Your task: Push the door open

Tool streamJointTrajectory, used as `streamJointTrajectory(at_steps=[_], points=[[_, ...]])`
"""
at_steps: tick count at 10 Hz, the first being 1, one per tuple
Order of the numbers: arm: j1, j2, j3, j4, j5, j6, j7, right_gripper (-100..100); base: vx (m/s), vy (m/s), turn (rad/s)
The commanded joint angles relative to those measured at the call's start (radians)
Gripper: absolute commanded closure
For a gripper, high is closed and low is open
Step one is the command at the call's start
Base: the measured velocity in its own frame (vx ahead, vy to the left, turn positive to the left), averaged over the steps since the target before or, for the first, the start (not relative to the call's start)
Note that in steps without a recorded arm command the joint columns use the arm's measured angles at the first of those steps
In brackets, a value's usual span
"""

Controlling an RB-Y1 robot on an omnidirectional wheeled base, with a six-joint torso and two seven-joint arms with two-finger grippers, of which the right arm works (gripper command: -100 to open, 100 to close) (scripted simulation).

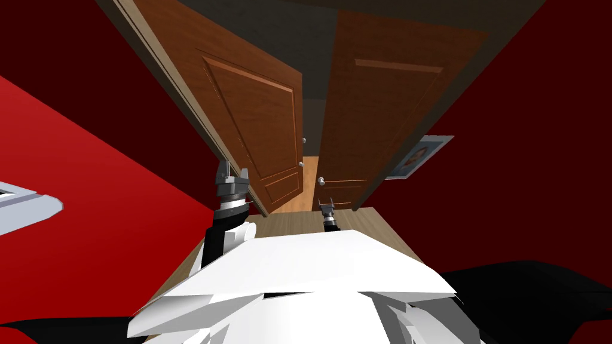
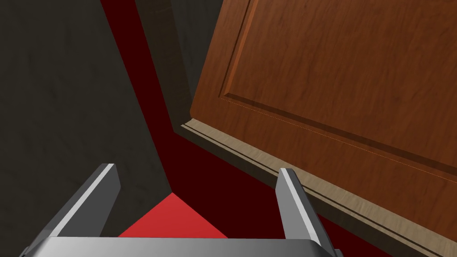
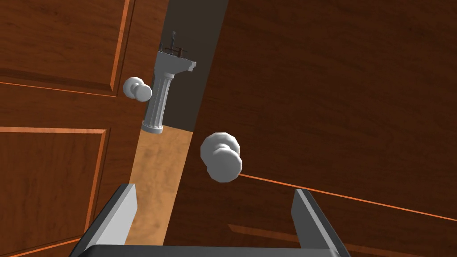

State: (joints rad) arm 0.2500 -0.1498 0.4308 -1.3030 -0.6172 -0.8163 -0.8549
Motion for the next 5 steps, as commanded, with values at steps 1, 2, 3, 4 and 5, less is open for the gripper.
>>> streamJointTrajectory(at_steps=[1,2,3,4,5], points=[[-0.007,-0.007,0.015,0.030,-0.025,-0.011,-0.032,-100,0.080,-0.071,0.064],[-0.012,-0.009,0.024,0.049,-0.039,-0.017,-0.048,-100,0.081,-0.072,0.063],[-0.017,-0.011,0.032,0.065,-0.052,-0.022,-0.062,-100,0.079,-0.059,0.062],[-0.021,-0.012,0.040,0.082,-0.064,-0.027,-0.076,-100,0.083,-0.061,0.059],[-0.030,-0.015,0.056,0.114,-0.090,-0.037,-0.104,-100,0.107,-0.081,0.111]])
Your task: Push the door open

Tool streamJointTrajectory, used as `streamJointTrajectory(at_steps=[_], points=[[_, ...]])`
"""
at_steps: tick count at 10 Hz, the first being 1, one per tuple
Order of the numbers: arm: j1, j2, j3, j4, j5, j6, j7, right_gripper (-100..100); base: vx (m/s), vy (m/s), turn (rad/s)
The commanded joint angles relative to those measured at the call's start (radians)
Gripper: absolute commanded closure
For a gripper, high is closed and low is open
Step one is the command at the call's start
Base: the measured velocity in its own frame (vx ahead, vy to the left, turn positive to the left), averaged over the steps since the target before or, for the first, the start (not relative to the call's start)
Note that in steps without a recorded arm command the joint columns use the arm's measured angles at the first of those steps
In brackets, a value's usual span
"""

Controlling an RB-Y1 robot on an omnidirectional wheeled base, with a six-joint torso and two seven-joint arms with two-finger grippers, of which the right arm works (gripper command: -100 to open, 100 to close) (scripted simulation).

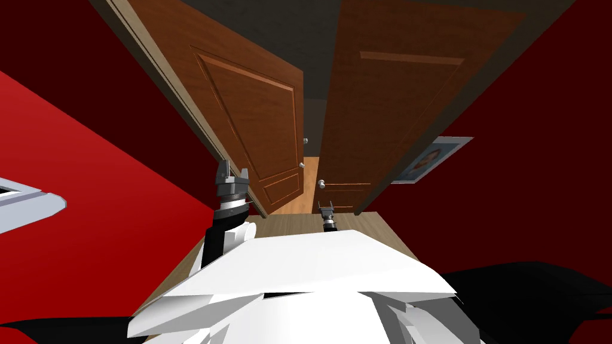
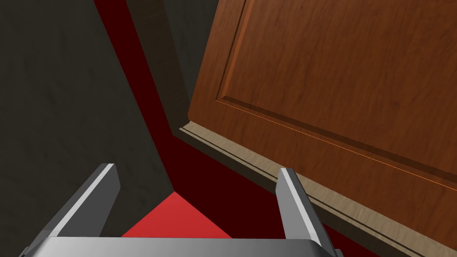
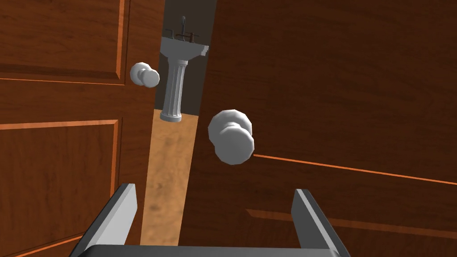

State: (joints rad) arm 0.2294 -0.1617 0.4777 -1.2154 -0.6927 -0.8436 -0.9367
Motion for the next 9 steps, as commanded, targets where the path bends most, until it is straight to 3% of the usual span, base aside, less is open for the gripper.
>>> streamJointTrajectory(at_steps=[1,7,9], points=[[-0.013,-0.005,0.016,0.041,-0.025,-0.014,-0.034,-100,0.121,-0.098,0.087],[-0.044,-0.014,0.070,0.152,-0.111,-0.048,-0.131,-100,0.124,-0.089,0.071],[-0.042,-0.014,0.061,0.143,-0.107,-0.042,-0.123,-100,0.086,-0.038,0.022]])
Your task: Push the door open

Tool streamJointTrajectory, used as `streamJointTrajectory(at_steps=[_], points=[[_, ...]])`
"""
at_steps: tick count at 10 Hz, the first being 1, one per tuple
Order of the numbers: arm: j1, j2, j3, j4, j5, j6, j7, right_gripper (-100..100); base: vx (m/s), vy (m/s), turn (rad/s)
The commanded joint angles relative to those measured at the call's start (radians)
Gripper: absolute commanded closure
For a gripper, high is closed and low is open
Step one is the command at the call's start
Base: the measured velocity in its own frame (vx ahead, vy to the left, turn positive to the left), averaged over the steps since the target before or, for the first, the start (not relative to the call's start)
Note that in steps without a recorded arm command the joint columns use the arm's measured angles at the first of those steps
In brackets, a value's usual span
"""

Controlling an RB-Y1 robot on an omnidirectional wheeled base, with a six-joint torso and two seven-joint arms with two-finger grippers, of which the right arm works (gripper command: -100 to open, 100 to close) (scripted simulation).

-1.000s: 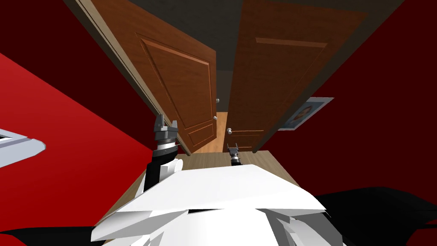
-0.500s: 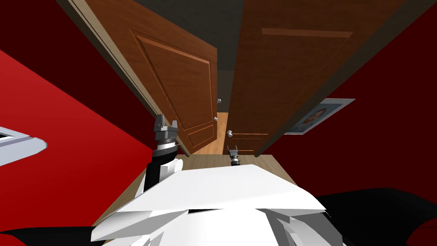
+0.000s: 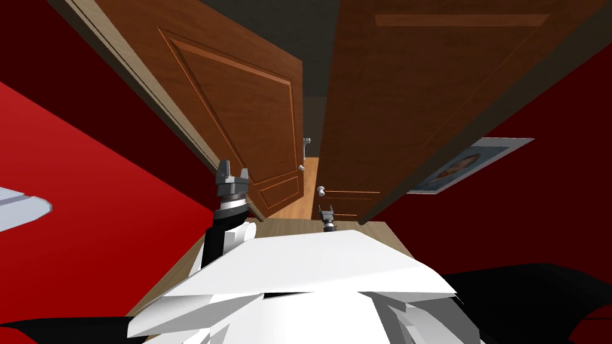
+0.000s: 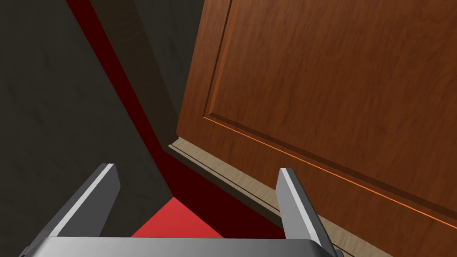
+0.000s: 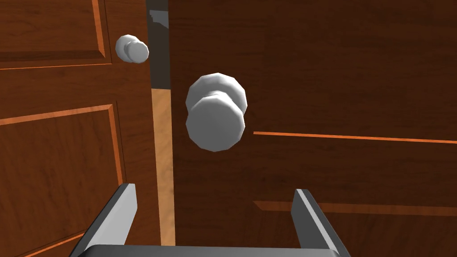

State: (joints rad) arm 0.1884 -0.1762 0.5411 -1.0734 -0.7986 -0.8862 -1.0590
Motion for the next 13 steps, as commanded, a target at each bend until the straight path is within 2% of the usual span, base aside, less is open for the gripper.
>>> streamJointTrajectory(at_steps=[1,8,9,13], points=[[-0.003,0.001,-0.004,0.003,-0.001,0.001,-0.001,-100,0.166,-0.005,0.029],[-0.021,0.008,-0.021,0.027,-0.005,0.004,-0.008,-100,0.181,-0.024,0.024],[-0.021,0.008,-0.021,0.027,-0.005,0.004,-0.008,100,-0.011,0.000,0.001],[-0.021,0.008,-0.021,0.027,-0.005,0.004,-0.008,100,-0.009,0.001,0.003]])
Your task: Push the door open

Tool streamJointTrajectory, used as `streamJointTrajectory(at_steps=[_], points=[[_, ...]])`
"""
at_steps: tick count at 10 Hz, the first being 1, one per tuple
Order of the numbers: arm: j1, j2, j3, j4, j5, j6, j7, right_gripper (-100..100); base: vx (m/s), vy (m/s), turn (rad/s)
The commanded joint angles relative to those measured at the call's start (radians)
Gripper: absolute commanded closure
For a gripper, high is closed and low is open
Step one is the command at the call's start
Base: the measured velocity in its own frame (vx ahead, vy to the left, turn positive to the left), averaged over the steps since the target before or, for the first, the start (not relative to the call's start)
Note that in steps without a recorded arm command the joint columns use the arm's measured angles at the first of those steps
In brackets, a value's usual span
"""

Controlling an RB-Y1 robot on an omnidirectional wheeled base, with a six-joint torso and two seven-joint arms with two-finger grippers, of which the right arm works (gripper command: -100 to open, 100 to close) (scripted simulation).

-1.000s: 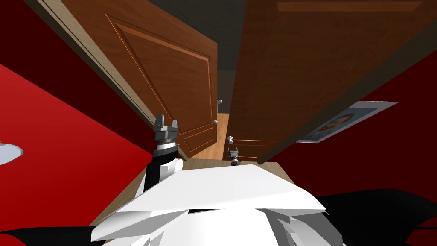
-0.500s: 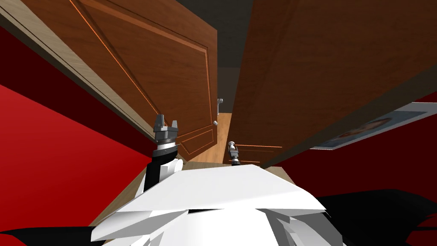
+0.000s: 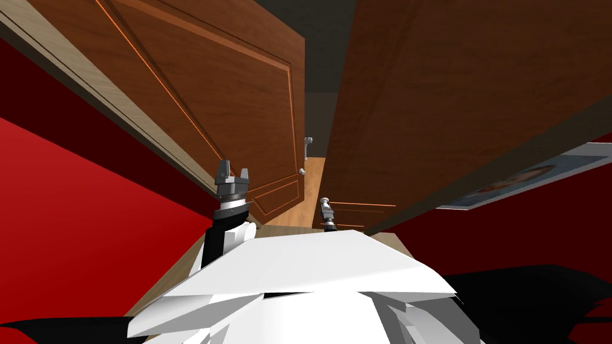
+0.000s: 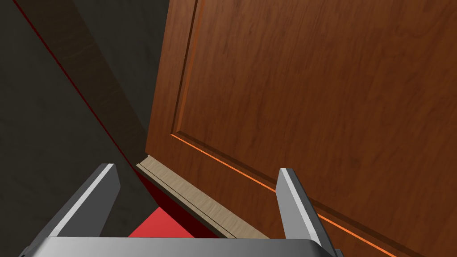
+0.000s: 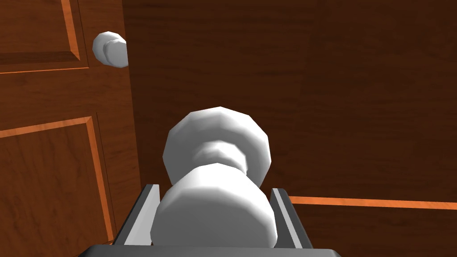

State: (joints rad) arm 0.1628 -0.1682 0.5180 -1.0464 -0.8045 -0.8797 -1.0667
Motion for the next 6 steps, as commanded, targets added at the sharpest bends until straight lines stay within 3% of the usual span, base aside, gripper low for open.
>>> streamJointTrajectory(at_steps=[1,3,5,6], points=[[0.005,0.000,0.002,0.000,0.001,-0.003,0.000,100,0.000,0.000,0.000],[-0.025,0.010,-0.058,0.031,-0.001,-0.013,0.007,100,0.057,-0.003,0.121],[-0.039,0.016,-0.090,0.048,-0.002,-0.020,0.011,100,0.075,-0.014,0.074],[-0.039,0.016,-0.090,0.048,-0.002,-0.020,0.011,100,0.057,-0.004,0.016]])
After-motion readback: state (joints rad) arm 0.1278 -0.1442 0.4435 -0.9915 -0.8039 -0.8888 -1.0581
